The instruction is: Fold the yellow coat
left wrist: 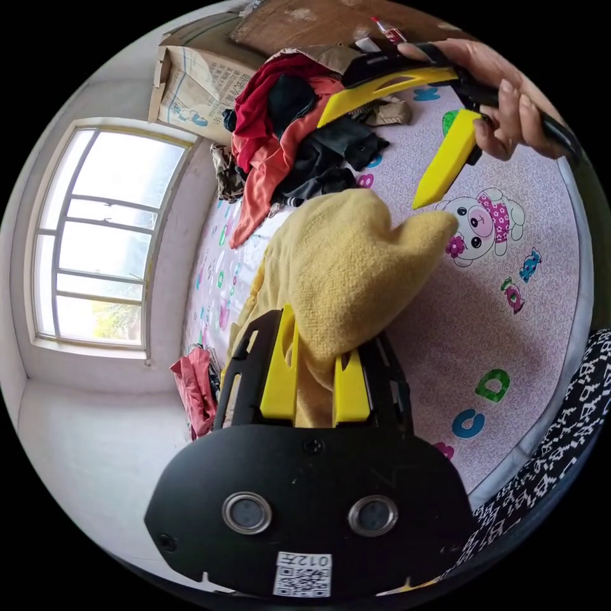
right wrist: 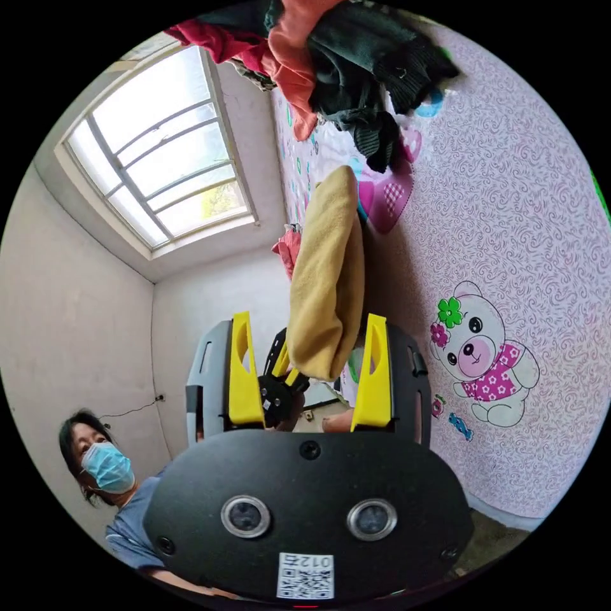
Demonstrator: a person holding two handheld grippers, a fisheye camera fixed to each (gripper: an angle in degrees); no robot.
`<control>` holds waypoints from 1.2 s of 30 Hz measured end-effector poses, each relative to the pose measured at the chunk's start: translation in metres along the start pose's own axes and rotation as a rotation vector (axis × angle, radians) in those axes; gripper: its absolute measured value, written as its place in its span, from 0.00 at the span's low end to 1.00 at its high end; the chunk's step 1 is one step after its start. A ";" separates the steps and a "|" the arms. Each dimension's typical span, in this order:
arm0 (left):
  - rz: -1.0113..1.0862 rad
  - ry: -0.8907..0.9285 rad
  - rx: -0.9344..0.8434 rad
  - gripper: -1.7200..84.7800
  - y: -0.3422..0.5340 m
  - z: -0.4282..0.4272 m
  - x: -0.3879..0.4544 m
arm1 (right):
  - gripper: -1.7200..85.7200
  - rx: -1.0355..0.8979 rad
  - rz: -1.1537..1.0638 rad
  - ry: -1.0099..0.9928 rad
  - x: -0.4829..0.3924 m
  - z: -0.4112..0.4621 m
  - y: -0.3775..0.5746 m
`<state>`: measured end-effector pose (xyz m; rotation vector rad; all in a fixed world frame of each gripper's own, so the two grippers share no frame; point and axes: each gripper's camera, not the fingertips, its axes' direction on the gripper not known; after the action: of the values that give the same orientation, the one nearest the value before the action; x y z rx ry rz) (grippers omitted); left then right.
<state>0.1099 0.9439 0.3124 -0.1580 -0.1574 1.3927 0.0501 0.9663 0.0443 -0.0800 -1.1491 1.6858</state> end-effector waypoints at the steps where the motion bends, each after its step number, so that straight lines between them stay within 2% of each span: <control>1: -0.010 0.006 -0.001 0.03 0.000 -0.002 -0.001 | 0.30 -0.026 0.022 -0.005 0.008 0.011 -0.010; 4: -0.047 0.033 -0.004 0.03 -0.001 -0.005 -0.011 | 0.31 -0.112 0.053 -0.006 0.024 0.045 -0.031; 10: -0.051 0.058 0.015 0.03 0.004 -0.005 -0.031 | 0.31 -0.183 0.090 -0.164 0.044 0.091 -0.063; 12: -0.018 0.053 0.016 0.03 0.006 -0.002 -0.029 | 0.26 -0.141 0.112 -0.205 0.048 0.091 -0.075; 14: 0.015 0.045 0.025 0.04 0.010 0.003 -0.024 | 0.13 -0.136 0.080 -0.144 0.041 0.094 -0.087; 18: 0.000 0.075 0.053 0.05 0.022 0.010 -0.034 | 0.04 -0.135 0.003 -0.029 0.023 0.101 -0.087; 21: -0.084 0.167 0.106 0.04 0.050 0.004 -0.065 | 0.02 -0.114 -0.029 -0.023 0.015 0.111 -0.086; 24: -0.236 0.341 0.158 0.03 0.091 0.004 -0.113 | 0.02 -0.090 -0.050 -0.029 0.007 0.123 -0.082; 27: -0.456 0.491 0.211 0.03 0.130 0.024 -0.175 | 0.02 -0.088 -0.064 0.042 0.002 0.132 -0.083; 29: -0.562 0.766 0.306 0.02 0.155 0.049 -0.230 | 0.02 -0.092 -0.064 0.082 0.002 0.140 -0.083; 30: -0.612 0.762 0.311 0.02 0.162 0.056 -0.241 | 0.02 -0.090 -0.068 0.079 0.001 0.142 -0.083; 32: -0.759 0.567 0.237 0.02 0.180 0.092 -0.271 | 0.02 -0.080 -0.106 0.080 -0.009 0.154 -0.082; 33: -0.779 0.539 0.217 0.02 0.181 0.105 -0.275 | 0.02 -0.081 -0.118 0.086 -0.012 0.158 -0.081; 36: -0.830 0.572 0.086 0.02 0.175 0.181 -0.289 | 0.02 -0.090 -0.165 0.121 -0.033 0.175 -0.080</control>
<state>-0.1445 0.6924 0.4488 -0.3644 0.2910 0.4903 0.0250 0.8283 0.1803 -0.1382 -1.1098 1.4650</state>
